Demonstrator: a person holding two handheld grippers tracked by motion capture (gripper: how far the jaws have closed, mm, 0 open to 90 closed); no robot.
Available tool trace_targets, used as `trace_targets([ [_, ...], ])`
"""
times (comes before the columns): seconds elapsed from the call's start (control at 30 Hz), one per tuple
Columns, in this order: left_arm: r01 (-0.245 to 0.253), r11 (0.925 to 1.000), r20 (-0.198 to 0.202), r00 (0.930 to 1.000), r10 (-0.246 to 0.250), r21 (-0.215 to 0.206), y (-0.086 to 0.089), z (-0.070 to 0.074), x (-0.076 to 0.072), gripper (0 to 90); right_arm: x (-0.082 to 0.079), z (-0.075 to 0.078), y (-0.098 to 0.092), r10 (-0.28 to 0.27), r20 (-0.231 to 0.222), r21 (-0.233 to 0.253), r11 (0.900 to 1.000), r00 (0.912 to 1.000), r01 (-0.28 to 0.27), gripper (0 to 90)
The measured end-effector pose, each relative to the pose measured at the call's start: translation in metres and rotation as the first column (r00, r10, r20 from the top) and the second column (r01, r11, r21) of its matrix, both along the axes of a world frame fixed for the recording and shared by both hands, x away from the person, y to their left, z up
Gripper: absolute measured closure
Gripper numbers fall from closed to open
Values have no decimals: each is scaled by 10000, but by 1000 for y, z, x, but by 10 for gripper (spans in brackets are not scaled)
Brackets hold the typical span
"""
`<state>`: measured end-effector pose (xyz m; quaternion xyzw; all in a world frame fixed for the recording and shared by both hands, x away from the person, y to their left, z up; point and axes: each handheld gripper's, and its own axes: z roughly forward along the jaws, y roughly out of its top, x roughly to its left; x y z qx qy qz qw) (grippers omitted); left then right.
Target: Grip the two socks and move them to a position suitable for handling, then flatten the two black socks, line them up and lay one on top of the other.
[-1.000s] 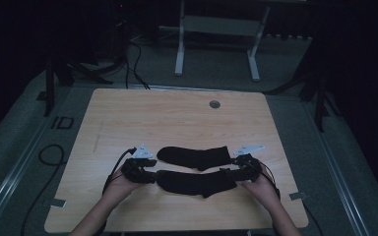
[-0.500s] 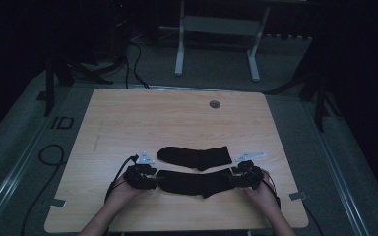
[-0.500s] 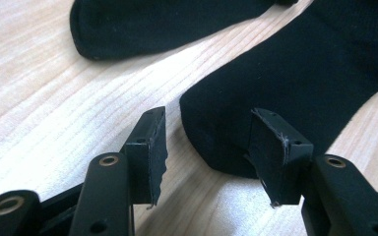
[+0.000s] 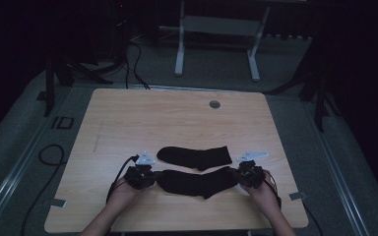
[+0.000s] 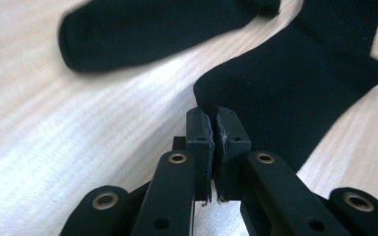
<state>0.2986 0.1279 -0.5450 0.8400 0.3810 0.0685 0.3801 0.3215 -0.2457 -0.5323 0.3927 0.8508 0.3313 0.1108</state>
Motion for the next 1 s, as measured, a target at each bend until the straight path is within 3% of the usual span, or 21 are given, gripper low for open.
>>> trace_targets([
  [0.17,-219,9990,501,9985,238,-380,7,24,4,864,4,24,-3,-100,540,366,9993,9985,80,864],
  [0.3,-411,9986,790,9959,436,-339,9,40,17,864,16,41,-6,-303,974,648,9976,9948,240,864],
  [0.4,-535,9986,1016,9934,534,-13,5,45,32,864,27,46,-5,-498,1086,704,9966,9928,423,864],
  [0.63,-863,9963,623,9944,859,40,0,35,61,864,56,31,1,-941,810,563,9944,9923,897,864],
  [1.0,-1112,9935,130,9937,1109,242,1,17,81,863,79,10,5,-1173,267,416,9924,9927,1161,864],
])
